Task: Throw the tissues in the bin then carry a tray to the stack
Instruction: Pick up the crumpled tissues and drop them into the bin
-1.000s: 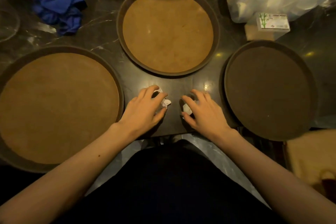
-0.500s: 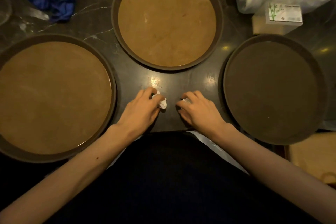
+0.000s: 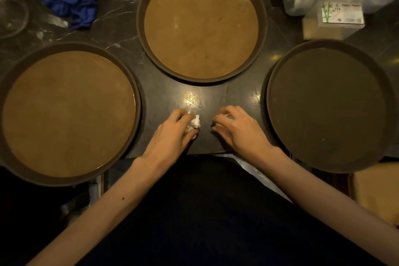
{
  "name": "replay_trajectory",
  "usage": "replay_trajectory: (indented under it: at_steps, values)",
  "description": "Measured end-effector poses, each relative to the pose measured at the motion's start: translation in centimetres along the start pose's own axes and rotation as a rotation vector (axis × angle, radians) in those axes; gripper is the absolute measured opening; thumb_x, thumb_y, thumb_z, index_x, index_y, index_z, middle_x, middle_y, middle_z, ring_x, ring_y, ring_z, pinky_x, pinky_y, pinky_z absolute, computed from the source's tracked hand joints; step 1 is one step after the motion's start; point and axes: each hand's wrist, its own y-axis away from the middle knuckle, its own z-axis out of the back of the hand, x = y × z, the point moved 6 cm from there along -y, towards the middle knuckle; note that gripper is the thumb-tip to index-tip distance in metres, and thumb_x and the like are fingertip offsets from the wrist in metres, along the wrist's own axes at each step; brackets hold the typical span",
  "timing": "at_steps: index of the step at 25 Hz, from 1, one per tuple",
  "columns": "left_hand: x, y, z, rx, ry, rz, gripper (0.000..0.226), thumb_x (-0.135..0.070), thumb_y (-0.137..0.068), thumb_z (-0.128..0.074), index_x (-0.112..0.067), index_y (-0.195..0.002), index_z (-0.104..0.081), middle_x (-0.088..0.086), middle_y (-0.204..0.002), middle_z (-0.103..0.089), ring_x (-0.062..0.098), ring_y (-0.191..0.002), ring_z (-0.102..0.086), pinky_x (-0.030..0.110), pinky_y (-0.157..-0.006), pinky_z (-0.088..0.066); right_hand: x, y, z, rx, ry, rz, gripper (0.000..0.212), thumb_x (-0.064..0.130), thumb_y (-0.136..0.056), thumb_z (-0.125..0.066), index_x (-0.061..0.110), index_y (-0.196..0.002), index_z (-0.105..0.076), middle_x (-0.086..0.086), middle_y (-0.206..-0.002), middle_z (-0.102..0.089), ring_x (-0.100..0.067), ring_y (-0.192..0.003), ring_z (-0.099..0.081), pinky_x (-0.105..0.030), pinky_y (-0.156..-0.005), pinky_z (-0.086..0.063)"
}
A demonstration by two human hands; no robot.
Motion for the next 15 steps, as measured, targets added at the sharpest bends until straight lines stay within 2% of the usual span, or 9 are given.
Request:
replay_trajectory:
  at_steps: [5, 10, 15]
  values:
    - [0.6, 0.7, 0.6, -0.015, 0.004, -0.077, 0.031, -0.028, -0.094, -0.056, -0.028, -0.126, -0.055, 0.008, -0.124, -0.054, 0.029, -0.096, -0.065, 0.043, -0.076, -0.057, 0.9, 1.0, -0.6, -0.07, -0.071, -0.069, 0.024, 0.025, -0.087, -0.07, 0.013, -0.108, -0.07, -0.008, -0.112, -0.061, -0.026, -0.096, -0.058, -0.042, -0.071, -0.054]
    - [1.6, 1.6, 0.3, 0.047, 0.016, -0.109, 0.026, -0.025, -0.092, -0.06, -0.021, -0.118, -0.064, 0.012, -0.132, -0.05, 0.034, -0.099, -0.063, 0.046, -0.08, -0.056, 2.8, 2.4, -1.3, -0.122, -0.098, -0.159, 0.026, 0.021, -0.086, -0.071, 0.013, -0.11, -0.07, -0.007, -0.112, -0.062, -0.025, -0.097, -0.058, -0.038, -0.074, -0.052]
    - [1.0, 2.8, 0.1, 0.074, 0.052, -0.193, 0.029, -0.021, -0.09, -0.064, -0.021, -0.118, -0.064, 0.009, -0.133, -0.049, 0.029, -0.097, -0.063, 0.039, -0.08, -0.055, 3.9, 4.0, -1.3, -0.221, -0.116, -0.209, 0.025, 0.016, -0.083, -0.074, 0.011, -0.107, -0.071, -0.007, -0.109, -0.064, -0.027, -0.096, -0.06, -0.04, -0.076, -0.054]
